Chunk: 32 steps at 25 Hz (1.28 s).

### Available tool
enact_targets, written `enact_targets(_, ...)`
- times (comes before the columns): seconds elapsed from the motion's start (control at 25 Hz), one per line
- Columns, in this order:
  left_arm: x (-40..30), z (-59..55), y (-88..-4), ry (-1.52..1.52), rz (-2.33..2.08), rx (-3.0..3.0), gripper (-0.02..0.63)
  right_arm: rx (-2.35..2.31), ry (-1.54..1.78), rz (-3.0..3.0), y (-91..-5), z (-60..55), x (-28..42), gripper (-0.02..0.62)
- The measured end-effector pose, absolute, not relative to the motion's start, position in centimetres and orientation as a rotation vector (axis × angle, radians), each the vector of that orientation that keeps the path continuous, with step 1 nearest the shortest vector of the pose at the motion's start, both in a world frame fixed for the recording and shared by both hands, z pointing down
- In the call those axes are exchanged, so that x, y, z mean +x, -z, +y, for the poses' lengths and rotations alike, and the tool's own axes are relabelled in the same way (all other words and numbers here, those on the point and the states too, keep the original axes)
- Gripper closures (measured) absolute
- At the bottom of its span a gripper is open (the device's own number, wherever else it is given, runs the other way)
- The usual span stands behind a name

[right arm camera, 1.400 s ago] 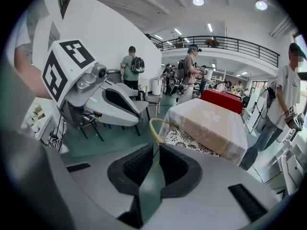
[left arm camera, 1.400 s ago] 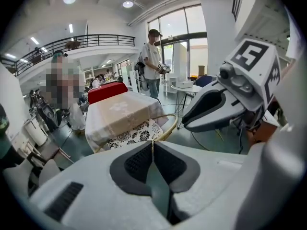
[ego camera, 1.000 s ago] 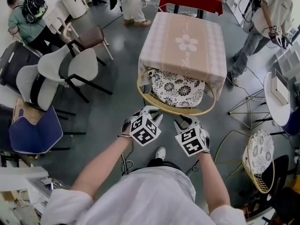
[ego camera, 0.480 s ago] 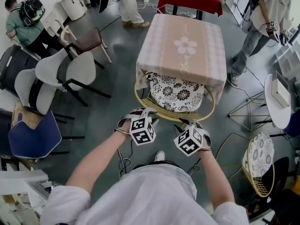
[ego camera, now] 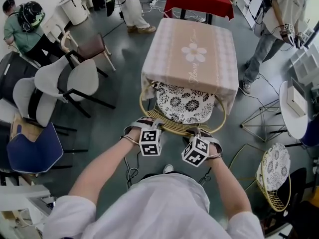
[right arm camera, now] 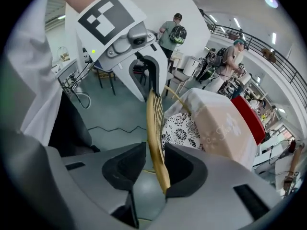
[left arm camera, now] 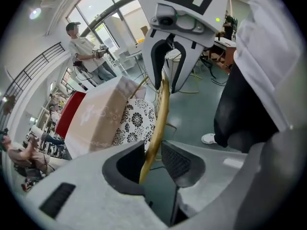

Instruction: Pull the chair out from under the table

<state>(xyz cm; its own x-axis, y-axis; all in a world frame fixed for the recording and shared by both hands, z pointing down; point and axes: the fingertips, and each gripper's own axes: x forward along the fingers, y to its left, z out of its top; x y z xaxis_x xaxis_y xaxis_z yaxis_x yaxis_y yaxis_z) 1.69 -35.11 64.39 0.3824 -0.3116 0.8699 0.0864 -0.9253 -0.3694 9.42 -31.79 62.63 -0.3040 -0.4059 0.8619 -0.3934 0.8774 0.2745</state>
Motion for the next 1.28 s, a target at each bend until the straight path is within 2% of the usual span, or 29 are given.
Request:
enact_targets(0.32,2.0,-35.3,-65.2,1.567,0.063,-2.191,0.506,0.533,0.07,-1.888,-63.7,-32.0,9.3,0.525)
enact_targets(0.56,2.0,-35.4,-65.6,1.591,-0.014,-2.058,0.537,0.482,0.154,-1.822,-64.4,-32.2,9.2,0.549)
enact_targets(1.28,2.0,-34.3,-65.7,1.613,-0.007,-2.07,0.538,0.467,0.166,-1.814,-64.2,-31.4,9.1,0.552)
